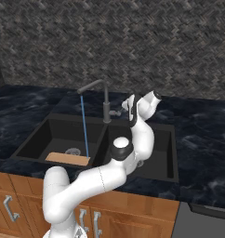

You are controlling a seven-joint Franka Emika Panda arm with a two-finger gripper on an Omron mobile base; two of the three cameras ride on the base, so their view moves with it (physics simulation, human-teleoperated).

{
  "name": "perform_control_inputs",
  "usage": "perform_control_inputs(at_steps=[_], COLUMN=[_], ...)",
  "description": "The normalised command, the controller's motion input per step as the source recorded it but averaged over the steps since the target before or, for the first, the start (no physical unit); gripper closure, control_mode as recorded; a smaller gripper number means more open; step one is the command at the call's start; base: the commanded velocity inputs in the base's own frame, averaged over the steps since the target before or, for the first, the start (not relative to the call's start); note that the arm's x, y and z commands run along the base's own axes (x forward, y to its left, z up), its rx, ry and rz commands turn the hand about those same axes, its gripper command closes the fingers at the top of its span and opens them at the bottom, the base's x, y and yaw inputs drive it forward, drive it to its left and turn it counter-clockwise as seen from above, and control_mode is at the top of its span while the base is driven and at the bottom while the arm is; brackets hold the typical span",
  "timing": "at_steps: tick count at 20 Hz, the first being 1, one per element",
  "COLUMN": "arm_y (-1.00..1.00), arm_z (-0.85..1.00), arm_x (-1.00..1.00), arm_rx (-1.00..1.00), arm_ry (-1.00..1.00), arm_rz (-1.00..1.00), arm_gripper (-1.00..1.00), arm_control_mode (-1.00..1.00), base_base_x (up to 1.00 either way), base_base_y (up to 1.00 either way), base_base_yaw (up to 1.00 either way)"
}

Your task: Turn on the sink faucet with hot water and rinse the cutting board for ten seconds, then turn off the faucet. Push the cutting board to reach the water if necessary.

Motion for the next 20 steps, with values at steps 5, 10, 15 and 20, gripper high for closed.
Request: perform_control_inputs(at_steps=[5,10,15,20], arm_y=[0.00,0.00,0.00,0.11], arm_z=[-0.23,-0.23,-0.25,-0.27], arm_x=[-0.02,-0.04,-0.02,0.00], arm_rx=[0.00,0.00,0.00,0.00], arm_ry=[0.01,0.00,0.00,0.00], arm_rz=[0.00,0.00,0.00,0.00], arm_gripper=[-1.00,-1.00,-1.00,-1.00], arm_control_mode=[-1.00,-1.00,-1.00,-1.00], base_base_x=[0.00,0.00,0.00,0.00], base_base_y=[0.00,0.00,0.00,0.00], base_base_yaw=[0.00,0.00,0.00,0.00])
